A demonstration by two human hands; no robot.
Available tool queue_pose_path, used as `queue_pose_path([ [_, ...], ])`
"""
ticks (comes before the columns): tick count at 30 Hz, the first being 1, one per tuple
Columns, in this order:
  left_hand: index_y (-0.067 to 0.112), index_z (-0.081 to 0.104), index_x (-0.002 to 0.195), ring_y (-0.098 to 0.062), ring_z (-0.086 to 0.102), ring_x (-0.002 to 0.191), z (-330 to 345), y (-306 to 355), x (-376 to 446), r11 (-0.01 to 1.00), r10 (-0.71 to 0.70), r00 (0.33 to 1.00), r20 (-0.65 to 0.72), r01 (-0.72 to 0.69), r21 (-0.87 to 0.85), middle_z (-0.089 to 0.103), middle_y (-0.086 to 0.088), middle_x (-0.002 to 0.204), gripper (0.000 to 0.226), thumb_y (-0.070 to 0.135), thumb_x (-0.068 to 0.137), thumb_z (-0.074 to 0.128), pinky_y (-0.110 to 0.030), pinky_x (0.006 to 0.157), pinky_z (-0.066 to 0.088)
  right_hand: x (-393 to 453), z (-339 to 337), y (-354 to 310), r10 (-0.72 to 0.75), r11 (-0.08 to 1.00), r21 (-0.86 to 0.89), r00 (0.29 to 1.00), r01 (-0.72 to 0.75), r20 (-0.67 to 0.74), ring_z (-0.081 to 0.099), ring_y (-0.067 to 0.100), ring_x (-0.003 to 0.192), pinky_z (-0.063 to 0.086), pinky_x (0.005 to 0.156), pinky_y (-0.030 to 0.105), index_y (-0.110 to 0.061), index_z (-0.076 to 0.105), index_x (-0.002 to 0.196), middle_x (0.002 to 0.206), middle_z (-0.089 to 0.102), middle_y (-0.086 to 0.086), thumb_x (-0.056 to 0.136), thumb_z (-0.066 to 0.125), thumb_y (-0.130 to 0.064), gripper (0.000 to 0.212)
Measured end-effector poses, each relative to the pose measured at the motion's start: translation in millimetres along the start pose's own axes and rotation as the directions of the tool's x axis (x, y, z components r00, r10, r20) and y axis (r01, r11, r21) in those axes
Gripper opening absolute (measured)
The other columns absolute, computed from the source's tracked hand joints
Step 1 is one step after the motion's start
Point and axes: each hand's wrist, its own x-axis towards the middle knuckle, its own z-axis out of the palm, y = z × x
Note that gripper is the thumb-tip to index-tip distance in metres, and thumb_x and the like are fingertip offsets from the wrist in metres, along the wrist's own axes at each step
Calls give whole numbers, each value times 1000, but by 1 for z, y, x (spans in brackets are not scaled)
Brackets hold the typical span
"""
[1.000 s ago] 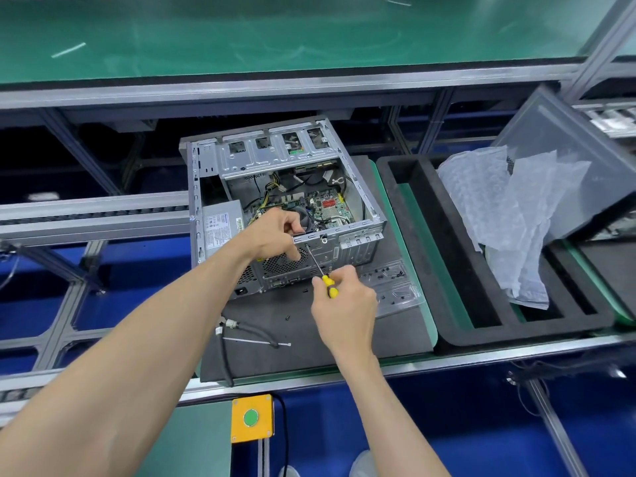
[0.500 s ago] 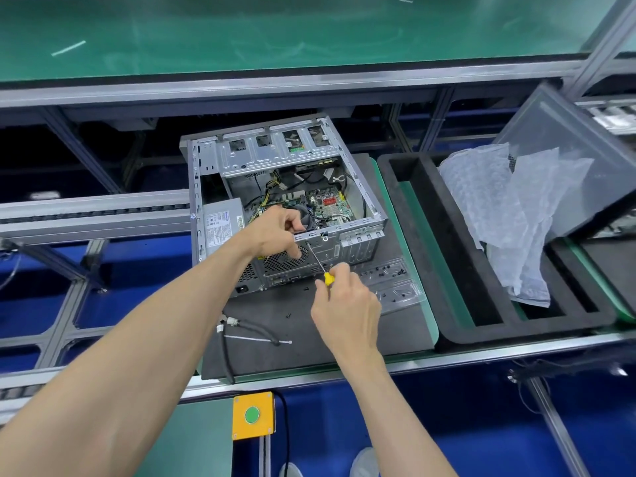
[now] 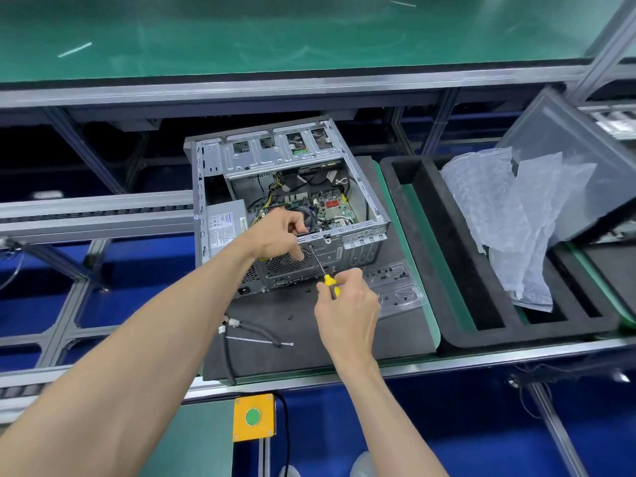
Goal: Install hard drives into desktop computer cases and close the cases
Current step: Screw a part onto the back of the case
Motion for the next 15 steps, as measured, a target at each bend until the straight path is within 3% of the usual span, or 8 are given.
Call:
queue_pose_path([
  [2, 15, 50, 79, -19, 36, 63, 0, 0, 0, 1000, 6, 1000, 2, -6, -4, 43, -6, 77, 42, -3, 65, 86, -30, 61, 31, 0, 3, 0, 38, 999, -30, 999, -38, -6, 50, 27, 69, 23, 63, 36, -13, 57, 88, 78, 66, 6, 98, 60, -34, 23],
  [6, 15, 50, 79, -19, 36, 62, 1, 0, 0, 1000, 3, 1000, 6, -3, -8, 43, -3, 76, 43, -4, 65, 85, -30, 61, 31, 8, 6, 4, 213, 976, 21, 968, -217, 130, 57, 26, 71, 31, 64, 37, -6, 66, 77, 73, 70, 9, 107, 34, -36, 53],
  [9, 15, 49, 78, -20, 36, 62, 0, -1, 1, 1000, 9, 1000, 8, -9, -6, 43, -4, 76, 43, -4, 65, 85, -30, 62, 31, 8, 2, 4, 221, 959, 148, 965, -241, 143, 53, 11, 70, 29, 66, 33, -13, 61, 81, 70, 66, 1, 97, 56, -41, 33],
  [11, 14, 49, 79, -19, 36, 62, 0, -1, 1, 1000, 11, 1000, 12, -11, -9, 42, -3, 76, 43, -5, 65, 85, -30, 61, 32, 5, 1, 2, 204, 963, 152, 971, -223, 127, 48, 4, 69, 24, 63, 30, -18, 54, 85, 72, 64, -1, 89, 70, -34, 23],
  [15, 14, 49, 80, -18, 36, 61, 0, -1, 1, 1000, 3, 1000, 14, -3, -6, 42, -2, 75, 43, -4, 65, 85, -30, 59, 31, 0, 3, 0, 140, 984, 98, 985, -150, 102, 49, 21, 67, 27, 61, 37, -16, 53, 82, 67, 59, 0, 97, 62, -33, 24],
])
